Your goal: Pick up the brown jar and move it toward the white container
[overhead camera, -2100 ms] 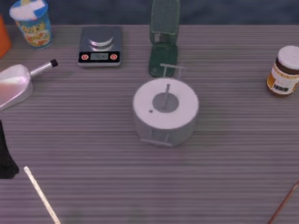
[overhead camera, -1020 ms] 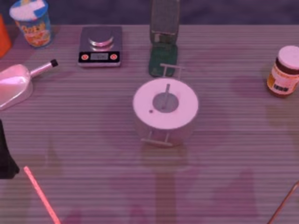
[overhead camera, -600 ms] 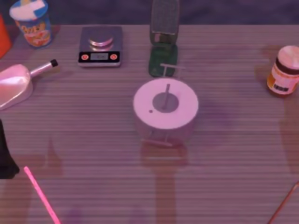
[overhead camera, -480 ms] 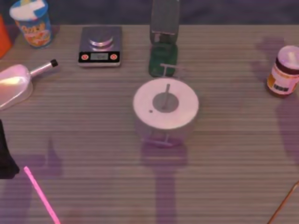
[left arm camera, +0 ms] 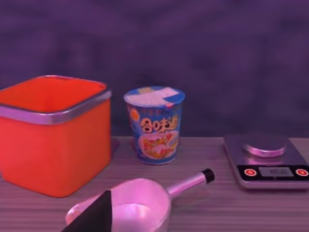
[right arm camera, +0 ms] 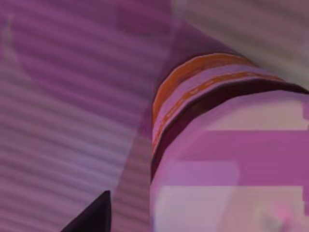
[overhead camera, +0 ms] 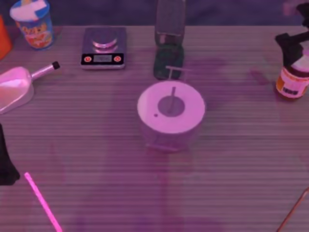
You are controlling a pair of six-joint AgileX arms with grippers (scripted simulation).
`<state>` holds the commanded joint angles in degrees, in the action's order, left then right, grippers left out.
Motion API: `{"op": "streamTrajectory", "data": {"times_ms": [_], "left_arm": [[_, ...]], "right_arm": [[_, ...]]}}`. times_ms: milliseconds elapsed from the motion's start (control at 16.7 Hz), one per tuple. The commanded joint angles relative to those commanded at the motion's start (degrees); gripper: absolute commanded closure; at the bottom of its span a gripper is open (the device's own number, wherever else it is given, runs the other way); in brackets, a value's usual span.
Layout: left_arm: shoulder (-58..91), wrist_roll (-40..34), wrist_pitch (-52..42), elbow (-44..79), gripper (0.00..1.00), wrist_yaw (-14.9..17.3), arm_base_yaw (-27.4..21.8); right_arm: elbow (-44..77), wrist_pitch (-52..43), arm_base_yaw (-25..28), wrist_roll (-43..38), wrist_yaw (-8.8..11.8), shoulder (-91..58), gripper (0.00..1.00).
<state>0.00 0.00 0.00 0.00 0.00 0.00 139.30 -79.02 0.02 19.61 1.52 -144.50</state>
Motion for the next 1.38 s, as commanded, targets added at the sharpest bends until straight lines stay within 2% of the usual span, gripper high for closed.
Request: {"op": "streamTrajectory", "data": {"times_ms": [420, 840, 1080, 1380], "left_arm": [[0.0, 0.0, 0.0, 0.0, 0.0, 0.0, 0.0], [0.0, 0.0, 0.0, 0.0, 0.0, 0.0, 0.0], [0.0, 0.0, 0.0, 0.0, 0.0, 0.0, 0.0], [0.0, 0.0, 0.0, 0.0, 0.0, 0.0, 0.0]], "right_arm": [[0.1, 0.0, -0.2, 0.1, 0.0, -0.6, 0.0], [-8.9, 10.0, 0.3, -0.1, 0.0, -1.3, 0.0], [-9.2, 10.3, 0.3, -0.1, 0.0, -1.4, 0.0], [-9.2, 10.3, 0.3, -0.1, 0.0, -1.4, 0.38]]}}
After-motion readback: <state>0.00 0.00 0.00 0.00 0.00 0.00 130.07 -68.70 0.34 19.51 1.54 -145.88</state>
